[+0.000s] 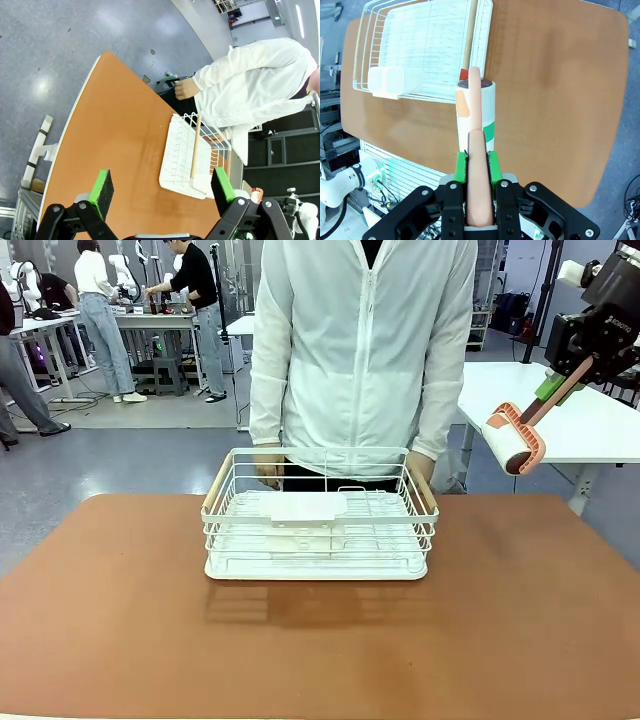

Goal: Clean the table.
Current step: Place the Lint Roller down when the Dish drying rack is positioned in the middle of the table.

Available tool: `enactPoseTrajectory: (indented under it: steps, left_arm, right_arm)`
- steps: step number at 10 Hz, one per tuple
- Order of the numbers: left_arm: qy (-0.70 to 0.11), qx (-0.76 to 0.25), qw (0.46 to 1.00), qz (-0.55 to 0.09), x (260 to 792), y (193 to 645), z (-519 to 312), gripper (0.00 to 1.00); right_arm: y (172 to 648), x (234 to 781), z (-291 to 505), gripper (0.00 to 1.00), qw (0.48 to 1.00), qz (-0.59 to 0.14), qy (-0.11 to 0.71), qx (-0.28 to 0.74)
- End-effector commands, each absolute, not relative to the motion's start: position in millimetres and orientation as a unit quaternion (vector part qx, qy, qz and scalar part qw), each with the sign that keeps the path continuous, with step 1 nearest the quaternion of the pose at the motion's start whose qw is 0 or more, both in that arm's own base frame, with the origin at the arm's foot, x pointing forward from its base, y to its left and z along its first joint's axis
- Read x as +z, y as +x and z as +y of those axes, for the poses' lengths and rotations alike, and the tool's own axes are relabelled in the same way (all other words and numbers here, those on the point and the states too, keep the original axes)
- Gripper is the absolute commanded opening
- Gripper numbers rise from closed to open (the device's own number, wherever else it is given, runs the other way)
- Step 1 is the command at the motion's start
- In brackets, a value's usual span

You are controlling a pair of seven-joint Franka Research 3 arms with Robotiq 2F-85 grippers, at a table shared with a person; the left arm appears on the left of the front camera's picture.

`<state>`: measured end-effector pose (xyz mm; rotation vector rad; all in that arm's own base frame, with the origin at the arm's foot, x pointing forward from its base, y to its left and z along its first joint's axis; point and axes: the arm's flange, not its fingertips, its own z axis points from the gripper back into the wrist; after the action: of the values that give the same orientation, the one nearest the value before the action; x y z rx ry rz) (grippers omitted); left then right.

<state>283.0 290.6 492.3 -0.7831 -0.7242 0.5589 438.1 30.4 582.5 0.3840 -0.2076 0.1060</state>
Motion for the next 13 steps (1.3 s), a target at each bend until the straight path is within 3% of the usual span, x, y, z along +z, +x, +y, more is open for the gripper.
enactPoseTrajectory:
  steps: [1, 4, 5, 6, 7, 8, 9, 10, 11, 12, 13]
  left_arm:
    - [-0.377, 0.251, 0.82, -0.351, 491, 283, 294, 1.0]
    - [-0.377, 0.251, 0.82, -0.351, 491, 283, 294, 1.0]
    - [-0.377, 0.251, 0.82, -0.351, 491, 283, 294, 1.0]
    - [-0.377, 0.251, 0.82, -0.351, 491, 283, 294, 1.0]
    - [-0.377, 0.251, 0.82, -0.351, 491, 283, 294, 1.0]
    - [-0.377, 0.251, 0.82, -0.351, 491, 283, 294, 1.0]
    - [-0.377, 0.251, 0.82, -0.351, 491, 283, 294, 1.0]
    - [-0.377, 0.251, 0.82, -0.351, 491, 283, 294, 1.0]
    - [-0.377, 0.251, 0.82, -0.351, 491, 283, 294, 1.0]
    - [-0.377, 0.251, 0.82, -0.351, 491, 283, 294, 1.0]
    - [-0.377, 0.251, 0.82, -0.351, 491, 283, 294, 1.0]
  right_arm:
    - [438, 589, 33, 0.21, 0.978, -0.097, 0.182, 0.042]
    - [438, 583, 30, 0.21, 0.975, -0.103, 0.19, 0.053]
    - [462, 584, 32, 0.21, 0.977, -0.092, 0.192, -0.011]
    - [495, 579, 34, 0.21, 0.956, -0.088, 0.223, -0.168]
    - [524, 565, 35, 0.21, 0.908, -0.097, 0.234, -0.333]
    - [536, 544, 34, 0.21, 0.873, -0.092, 0.236, -0.417]
    - [543, 524, 33, 0.21, 0.836, -0.128, 0.217, -0.488]
    - [548, 505, 34, 0.21, 0.798, -0.105, 0.193, -0.561]
    - [554, 479, 35, 0.21, 0.759, -0.166, 0.166, -0.607]
    - [552, 458, 37, 0.21, 0.747, -0.128, 0.172, -0.629]
    - [552, 446, 36, 0.21, 0.719, -0.151, 0.172, -0.656]
